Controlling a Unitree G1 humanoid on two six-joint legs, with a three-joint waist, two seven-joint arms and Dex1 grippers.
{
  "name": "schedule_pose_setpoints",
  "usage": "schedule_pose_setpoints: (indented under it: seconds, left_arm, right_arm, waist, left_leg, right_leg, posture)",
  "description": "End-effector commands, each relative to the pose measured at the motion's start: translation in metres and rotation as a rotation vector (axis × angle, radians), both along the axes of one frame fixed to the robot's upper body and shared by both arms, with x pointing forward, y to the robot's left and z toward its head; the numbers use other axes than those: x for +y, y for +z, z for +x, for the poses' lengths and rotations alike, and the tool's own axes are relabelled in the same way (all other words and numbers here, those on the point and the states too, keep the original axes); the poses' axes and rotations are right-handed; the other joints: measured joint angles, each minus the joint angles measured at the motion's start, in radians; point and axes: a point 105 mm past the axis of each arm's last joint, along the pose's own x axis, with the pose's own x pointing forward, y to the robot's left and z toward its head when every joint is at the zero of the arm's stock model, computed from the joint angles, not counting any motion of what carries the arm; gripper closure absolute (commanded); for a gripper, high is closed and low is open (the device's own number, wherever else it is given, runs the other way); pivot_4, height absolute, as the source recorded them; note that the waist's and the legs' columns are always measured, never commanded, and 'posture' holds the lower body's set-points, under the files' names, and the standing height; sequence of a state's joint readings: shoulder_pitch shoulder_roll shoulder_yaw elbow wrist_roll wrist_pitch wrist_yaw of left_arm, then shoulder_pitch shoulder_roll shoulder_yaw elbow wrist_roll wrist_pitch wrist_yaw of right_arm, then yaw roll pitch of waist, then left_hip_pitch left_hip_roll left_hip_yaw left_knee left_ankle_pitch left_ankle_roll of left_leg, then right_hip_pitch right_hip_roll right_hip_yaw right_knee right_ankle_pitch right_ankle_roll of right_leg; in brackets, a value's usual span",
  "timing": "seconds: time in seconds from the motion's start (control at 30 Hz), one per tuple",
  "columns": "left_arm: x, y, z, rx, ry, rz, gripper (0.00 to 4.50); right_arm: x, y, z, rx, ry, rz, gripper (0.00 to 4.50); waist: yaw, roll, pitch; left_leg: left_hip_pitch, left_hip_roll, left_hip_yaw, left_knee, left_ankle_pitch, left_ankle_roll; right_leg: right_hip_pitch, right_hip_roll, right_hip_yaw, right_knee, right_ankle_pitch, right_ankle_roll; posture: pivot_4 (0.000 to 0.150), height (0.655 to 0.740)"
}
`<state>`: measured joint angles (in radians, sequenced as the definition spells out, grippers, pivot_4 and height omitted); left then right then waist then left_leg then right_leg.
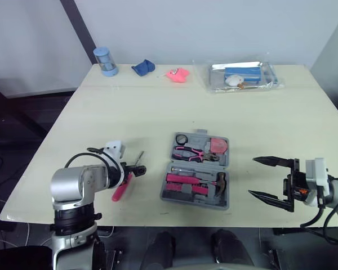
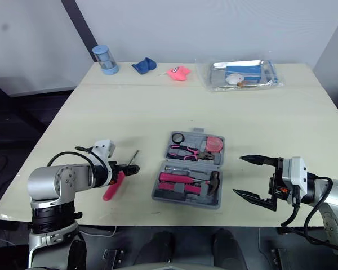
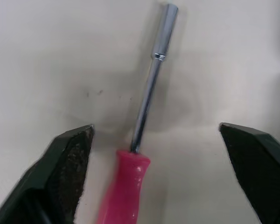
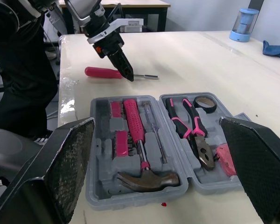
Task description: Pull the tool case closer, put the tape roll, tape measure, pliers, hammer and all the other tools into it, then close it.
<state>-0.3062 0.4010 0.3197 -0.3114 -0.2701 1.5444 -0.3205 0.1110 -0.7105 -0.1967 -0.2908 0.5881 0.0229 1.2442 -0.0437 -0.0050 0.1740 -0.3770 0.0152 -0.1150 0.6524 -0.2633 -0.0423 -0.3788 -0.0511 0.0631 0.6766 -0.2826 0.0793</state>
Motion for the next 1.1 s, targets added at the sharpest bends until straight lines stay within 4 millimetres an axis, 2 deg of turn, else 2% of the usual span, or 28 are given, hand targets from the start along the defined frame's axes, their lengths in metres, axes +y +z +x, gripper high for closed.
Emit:
schedule_pose_setpoints:
  seconds: [0.03, 0.17, 0.37, 0.73, 1.03, 1.1]
  left_arm:
    - [0.014, 0.008, -0.002, -0.093, 0.048, 0.040, 0.04]
    - [0.012, 0.016, -0.004, -0.205, 0.019, 0.041, 0.04]
    - [-0.005, 0.012, -0.012, -0.295, -0.112, 0.033, 0.04]
    - [0.009, -0.024, -0.033, -0.276, -0.158, 0.050, 0.04]
    - [0.007, -0.034, -0.031, -0.300, -0.174, 0.023, 0.04]
    - [0.007, -0.035, -0.030, -0.306, -0.162, 0.018, 0.55]
  right_arm:
    - [-0.002, 0.006, -0.001, -0.032, 0.002, 0.002, 0.00]
    - [-0.003, 0.006, -0.001, -0.032, 0.000, 0.000, 0.00]
    - [-0.003, 0.005, 0.000, -0.031, 0.005, 0.001, 0.00]
    - [-0.004, 0.005, -0.001, -0.032, 0.006, -0.003, 0.00]
    - [-0.004, 0.005, -0.001, -0.031, 0.004, -0.003, 0.00]
    - [-0.004, 0.005, -0.001, -0.032, 0.002, -0.004, 0.00]
  waist:
    - [0.001, 0.000, 0.000]
    - [0.006, -0.001, 0.001]
    - [0.009, -0.002, 0.001]
    - [0.008, -0.002, 0.001]
    - [0.008, -0.001, 0.000]
    - [0.008, 0.000, 0.000]
  left_leg:
    - [0.000, 0.000, 0.000, 0.000, 0.000, 0.000]
    - [-0.001, 0.000, 0.000, 0.000, 0.000, 0.000]
    - [-0.002, 0.000, 0.000, 0.000, 0.000, 0.000]
    - [-0.002, 0.000, 0.000, -0.001, 0.000, 0.000]
    - [-0.001, 0.000, 0.000, -0.001, 0.000, 0.000]
    - [-0.001, 0.000, 0.000, -0.001, 0.000, 0.000]
  right_leg:
    - [0.000, 0.000, 0.000, 0.000, 0.000, 0.000]
    - [0.000, 0.000, 0.000, -0.001, 0.000, 0.000]
    - [0.000, -0.001, -0.001, -0.004, 0.000, 0.000]
    - [0.000, -0.001, -0.001, -0.004, 0.000, 0.000]
    - [0.001, -0.001, 0.000, -0.004, 0.000, 0.000]
    - [0.001, -0.001, 0.000, -0.004, 0.000, 0.000]
  posture:
    - [0.150, 0.7400]
    - [0.150, 0.7400]
    - [0.150, 0.7400]
    - [0.150, 0.7400]
    - [0.150, 0.7400]
    - [0.150, 0.7400]
